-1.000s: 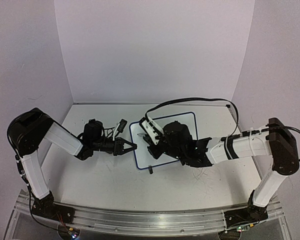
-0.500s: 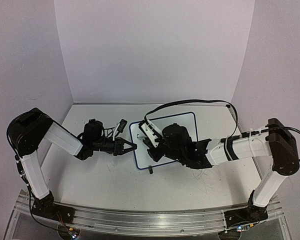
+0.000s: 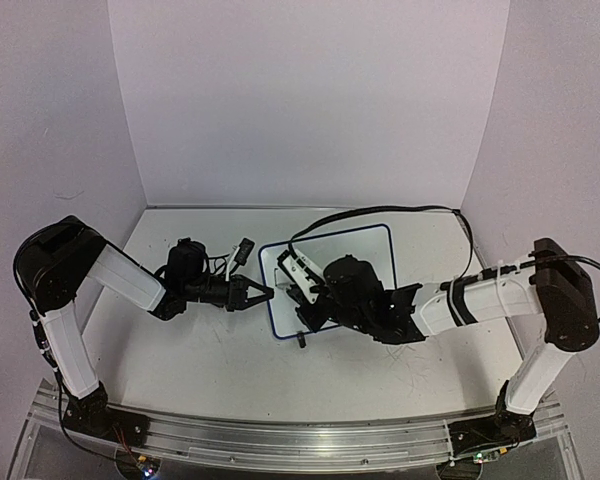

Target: Write a sentence on the whiteboard

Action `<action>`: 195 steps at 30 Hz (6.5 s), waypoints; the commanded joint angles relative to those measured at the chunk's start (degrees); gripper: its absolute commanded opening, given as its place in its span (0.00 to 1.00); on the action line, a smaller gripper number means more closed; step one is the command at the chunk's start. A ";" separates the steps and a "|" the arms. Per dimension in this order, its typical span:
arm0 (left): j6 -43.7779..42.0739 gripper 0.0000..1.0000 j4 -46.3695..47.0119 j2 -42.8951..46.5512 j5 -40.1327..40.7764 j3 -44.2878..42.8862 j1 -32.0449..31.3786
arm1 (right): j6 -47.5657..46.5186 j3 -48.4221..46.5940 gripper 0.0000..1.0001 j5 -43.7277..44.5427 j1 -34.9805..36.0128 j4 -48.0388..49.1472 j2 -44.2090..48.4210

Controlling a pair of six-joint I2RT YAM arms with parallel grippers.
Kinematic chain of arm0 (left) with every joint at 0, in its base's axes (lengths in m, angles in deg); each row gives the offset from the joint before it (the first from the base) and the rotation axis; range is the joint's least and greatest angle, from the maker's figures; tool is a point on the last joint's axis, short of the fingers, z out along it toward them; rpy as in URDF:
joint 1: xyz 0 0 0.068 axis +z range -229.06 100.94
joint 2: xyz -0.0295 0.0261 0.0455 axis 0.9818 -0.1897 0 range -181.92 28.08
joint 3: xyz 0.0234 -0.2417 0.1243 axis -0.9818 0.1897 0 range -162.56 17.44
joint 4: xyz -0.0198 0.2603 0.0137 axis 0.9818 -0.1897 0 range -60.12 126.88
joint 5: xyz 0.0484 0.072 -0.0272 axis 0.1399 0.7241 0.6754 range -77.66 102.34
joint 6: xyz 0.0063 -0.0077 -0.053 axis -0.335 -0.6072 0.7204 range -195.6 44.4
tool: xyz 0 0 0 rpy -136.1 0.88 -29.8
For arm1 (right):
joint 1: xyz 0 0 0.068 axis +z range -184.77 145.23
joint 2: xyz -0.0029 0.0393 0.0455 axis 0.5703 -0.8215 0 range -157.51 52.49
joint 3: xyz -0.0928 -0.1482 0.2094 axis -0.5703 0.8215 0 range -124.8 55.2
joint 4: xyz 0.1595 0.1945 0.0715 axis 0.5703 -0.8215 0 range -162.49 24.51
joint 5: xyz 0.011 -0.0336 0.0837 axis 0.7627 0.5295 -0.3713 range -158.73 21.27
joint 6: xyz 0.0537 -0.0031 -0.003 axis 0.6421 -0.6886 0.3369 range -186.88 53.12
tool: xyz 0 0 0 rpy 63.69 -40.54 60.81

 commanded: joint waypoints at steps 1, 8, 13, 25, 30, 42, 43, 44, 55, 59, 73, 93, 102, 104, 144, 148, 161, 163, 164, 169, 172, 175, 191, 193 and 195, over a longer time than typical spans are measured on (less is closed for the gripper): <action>-1.47 0.00 -5.55 0.45 3.70 -0.65 0.16 | 1.06 0.67 0.00 0.39 0.36 -1.05 0.37; -1.55 0.00 -5.65 0.48 3.79 -0.55 0.16 | 1.15 0.58 0.00 0.47 0.53 -0.97 0.81; -1.55 0.00 -5.72 0.18 3.73 -0.69 0.16 | 2.13 1.91 0.00 -2.60 0.51 2.68 5.39; -1.47 0.00 -5.89 0.13 3.61 -0.77 0.16 | -0.06 2.03 0.00 -0.55 0.23 7.46 5.80; -1.47 0.00 -5.87 0.23 3.65 -0.80 0.16 | -0.43 0.97 0.00 0.98 0.28 7.98 4.39; -1.63 0.00 -5.97 0.26 3.40 -0.94 0.16 | -0.73 -0.60 0.00 3.55 0.28 8.75 1.58; -1.68 0.00 -5.98 0.37 3.48 -0.92 0.16 | -0.84 -0.68 0.00 3.52 0.24 8.82 1.44; -1.71 0.00 -5.99 0.44 3.53 -0.86 0.16 | -0.86 -0.70 0.00 3.58 0.25 8.92 1.32; -1.82 0.00 -6.19 0.49 3.37 -0.72 0.16 | -0.69 -0.97 0.00 4.42 0.12 9.51 0.45; -1.82 0.00 -6.17 0.56 3.37 -0.65 0.16 | -0.79 -1.05 0.00 4.45 0.10 9.90 0.43; -1.89 0.00 -6.32 0.51 3.37 -0.72 0.15 | -0.69 -1.63 0.00 4.39 -0.24 10.51 -0.27; -1.99 0.00 -6.45 0.68 3.35 -0.63 0.10 | -0.26 -2.36 0.00 4.24 -0.60 10.38 -1.75; -1.99 0.00 -6.42 0.83 3.46 -0.56 0.16 | 0.26 -2.12 0.00 5.46 -0.67 10.02 -1.80; -1.99 0.00 -6.41 0.80 3.46 -0.56 0.16 | 0.49 -1.97 0.00 6.57 -0.71 9.99 -1.56; -2.18 0.00 -6.84 1.10 3.64 -0.73 0.17 | 3.90 2.53 0.00 9.30 0.11 7.98 1.17; -2.26 0.00 -6.92 1.19 3.64 -0.73 0.16 | 4.06 2.38 0.00 9.18 0.30 7.77 0.87; -2.35 0.00 -7.10 1.20 3.64 -0.74 0.16 | 4.72 2.04 0.00 8.49 1.10 7.51 -0.09; -2.35 0.00 -7.09 1.26 3.64 -0.65 0.15 | 4.76 1.88 0.00 8.28 1.33 7.39 -0.26; -2.35 0.00 -7.09 1.22 3.64 -0.65 0.12 | 4.76 1.81 0.00 8.25 1.46 7.38 -0.35; -2.35 0.00 -7.10 1.27 3.59 -0.73 0.15 | 4.96 1.26 0.00 7.81 1.81 7.24 -1.09; -2.35 0.00 -7.13 1.29 3.62 -0.71 0.16 | 5.05 0.96 0.00 7.51 2.21 7.21 -1.56; -2.43 0.00 -7.16 1.28 3.63 -0.73 0.15 | 5.10 0.64 0.00 7.39 2.39 7.13 -2.00; -2.42 0.00 -7.26 1.19 3.51 -0.89 0.16 | 6.02 1.13 0.00 11.89 2.61 8.16 -1.52; -2.37 0.00 -7.22 1.13 3.52 -0.91 0.16 | 6.07 1.34 0.00 12.93 2.63 8.29 -1.34; -2.35 0.00 -7.26 1.11 3.47 -0.87 0.16 | 6.07 1.47 0.00 13.59 2.59 8.33 -1.16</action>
